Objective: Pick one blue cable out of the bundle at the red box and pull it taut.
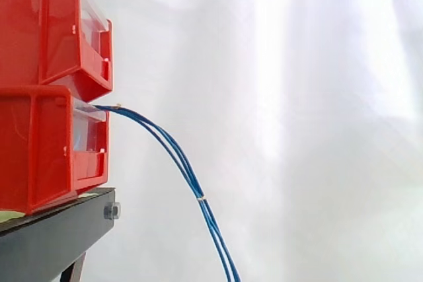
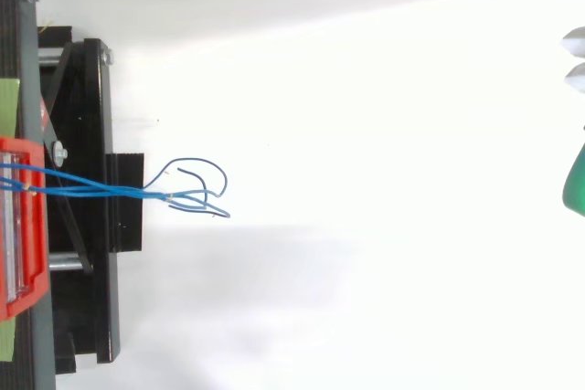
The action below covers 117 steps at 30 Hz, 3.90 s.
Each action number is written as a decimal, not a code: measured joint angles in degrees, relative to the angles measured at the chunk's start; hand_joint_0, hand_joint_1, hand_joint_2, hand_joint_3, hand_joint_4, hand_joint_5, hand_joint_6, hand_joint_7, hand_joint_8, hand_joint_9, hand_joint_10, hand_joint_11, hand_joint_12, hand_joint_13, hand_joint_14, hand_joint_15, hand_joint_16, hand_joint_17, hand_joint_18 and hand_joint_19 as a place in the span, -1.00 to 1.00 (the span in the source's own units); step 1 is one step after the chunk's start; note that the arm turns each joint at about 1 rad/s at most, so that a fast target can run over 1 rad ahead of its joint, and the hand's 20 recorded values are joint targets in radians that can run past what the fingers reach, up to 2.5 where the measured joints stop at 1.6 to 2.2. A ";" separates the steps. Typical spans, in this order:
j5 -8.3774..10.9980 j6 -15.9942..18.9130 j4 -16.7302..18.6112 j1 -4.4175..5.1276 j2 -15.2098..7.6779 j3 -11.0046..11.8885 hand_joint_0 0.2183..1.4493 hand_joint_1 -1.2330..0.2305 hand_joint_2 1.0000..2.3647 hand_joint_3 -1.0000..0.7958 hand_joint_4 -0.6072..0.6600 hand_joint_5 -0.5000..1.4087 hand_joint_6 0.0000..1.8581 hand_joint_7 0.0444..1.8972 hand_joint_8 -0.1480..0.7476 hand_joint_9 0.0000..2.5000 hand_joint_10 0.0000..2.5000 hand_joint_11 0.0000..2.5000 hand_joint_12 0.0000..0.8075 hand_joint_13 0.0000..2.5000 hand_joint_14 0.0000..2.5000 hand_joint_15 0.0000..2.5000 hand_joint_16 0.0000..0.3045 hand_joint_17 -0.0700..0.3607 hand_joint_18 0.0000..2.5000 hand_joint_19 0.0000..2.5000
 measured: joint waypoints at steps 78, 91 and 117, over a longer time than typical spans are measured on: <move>23.37 -9.20 38.01 3.30 -32.17 9.88 -0.54 -0.26 -1.00 -0.44 0.55 -0.67 -0.46 -0.23 -0.01 -0.82 -1.00 -1.00 -0.10 -1.00 -1.00 -1.00 -0.62 -0.06 -1.00 -0.93; 20.07 -6.28 37.28 4.33 -38.05 14.51 -0.51 -0.25 -1.00 -0.44 0.56 -0.67 -0.46 -0.22 -0.02 -0.81 -1.00 -1.00 -0.12 -1.00 -1.00 -1.00 -0.63 -0.08 -1.00 -0.93; 18.68 -2.00 37.32 4.64 -44.85 21.76 -0.41 -0.22 -1.00 -0.40 0.59 -0.63 -0.46 0.03 0.01 -0.73 -1.00 -0.98 -0.15 -1.00 -1.00 -1.00 -0.64 -0.11 -1.00 -0.92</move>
